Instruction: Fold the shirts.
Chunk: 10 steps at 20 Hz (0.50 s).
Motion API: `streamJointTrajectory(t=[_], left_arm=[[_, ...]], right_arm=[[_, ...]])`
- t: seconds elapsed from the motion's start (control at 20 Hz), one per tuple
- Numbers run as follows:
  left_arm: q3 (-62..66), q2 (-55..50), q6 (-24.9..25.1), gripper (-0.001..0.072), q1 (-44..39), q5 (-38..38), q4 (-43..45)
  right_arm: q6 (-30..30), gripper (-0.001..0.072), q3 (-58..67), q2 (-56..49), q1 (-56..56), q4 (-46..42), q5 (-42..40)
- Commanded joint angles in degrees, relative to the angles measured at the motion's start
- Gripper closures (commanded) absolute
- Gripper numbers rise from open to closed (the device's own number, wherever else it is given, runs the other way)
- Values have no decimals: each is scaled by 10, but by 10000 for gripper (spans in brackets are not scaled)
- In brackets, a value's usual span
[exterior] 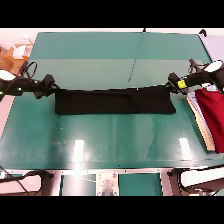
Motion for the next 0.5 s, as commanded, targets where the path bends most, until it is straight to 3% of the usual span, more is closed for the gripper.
streamJointTrajectory(t=[0.0, 0.15, 0.2, 0.25, 0.4, 0.45], left_arm=[[32, -68, 25, 80, 0, 56, -55], [45, -65, 25, 79, 27, 37, -57], [56, -63, 25, 79, 43, 9, -57], [72, -62, 25, 80, 65, -32, -57], [116, -61, 31, 109, 116, -140, -57], [123, -61, 32, 249, 122, -157, -57]], right_arm=[[-3, 296, 70, -98, -3, 32, -13], [-43, 289, 114, -108, -37, 31, 28], [-71, 257, 131, -108, -56, 31, 61], [-97, 164, 145, -108, -81, 31, 98], [-148, 109, 145, -117, -140, 31, 151], [-165, 108, 143, -127, -153, 31, 163]])
